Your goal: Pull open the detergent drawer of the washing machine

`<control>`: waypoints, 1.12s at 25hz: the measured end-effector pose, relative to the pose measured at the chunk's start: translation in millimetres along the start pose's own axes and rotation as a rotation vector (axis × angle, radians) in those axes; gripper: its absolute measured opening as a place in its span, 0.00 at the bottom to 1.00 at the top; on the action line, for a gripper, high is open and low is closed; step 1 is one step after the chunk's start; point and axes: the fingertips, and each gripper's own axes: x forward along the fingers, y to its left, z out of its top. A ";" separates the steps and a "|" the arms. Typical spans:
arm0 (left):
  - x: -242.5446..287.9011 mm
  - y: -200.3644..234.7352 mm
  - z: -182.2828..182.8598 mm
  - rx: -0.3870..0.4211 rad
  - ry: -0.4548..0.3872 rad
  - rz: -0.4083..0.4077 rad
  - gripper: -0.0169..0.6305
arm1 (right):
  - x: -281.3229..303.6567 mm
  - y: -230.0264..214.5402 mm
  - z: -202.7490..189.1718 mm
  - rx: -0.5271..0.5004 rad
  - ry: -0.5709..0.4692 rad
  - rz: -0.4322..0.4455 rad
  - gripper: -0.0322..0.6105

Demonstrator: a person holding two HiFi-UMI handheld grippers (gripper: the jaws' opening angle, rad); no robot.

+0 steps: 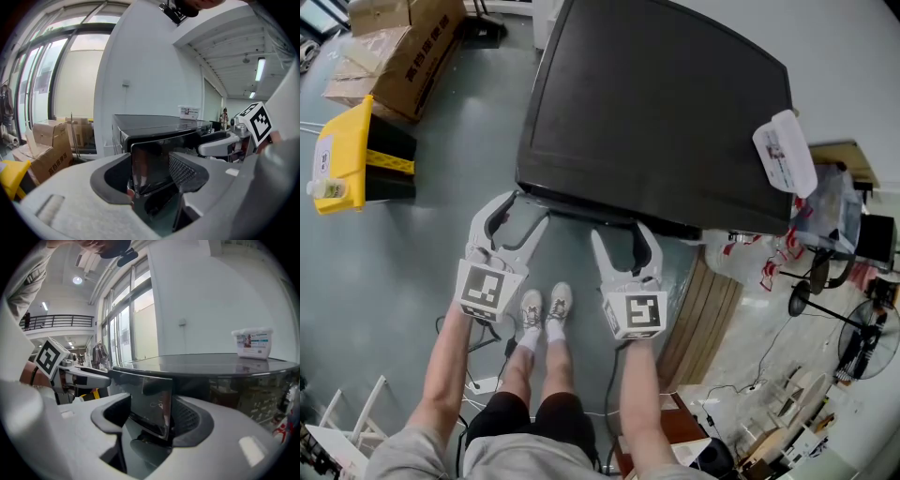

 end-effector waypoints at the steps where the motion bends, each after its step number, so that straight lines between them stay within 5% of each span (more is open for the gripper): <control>1: -0.1 1.3 0.3 0.001 -0.001 0.006 0.41 | 0.2 0.7 0.3 -0.004 0.001 -0.001 0.46; 12: -3.5 9.0 -2.0 0.020 0.005 0.092 0.30 | -1.9 -3.6 -0.8 -0.013 0.007 -0.083 0.38; 28: -22.8 -2.6 -10.0 0.044 0.021 0.092 0.29 | -21.5 4.4 -6.7 -0.005 0.014 -0.130 0.32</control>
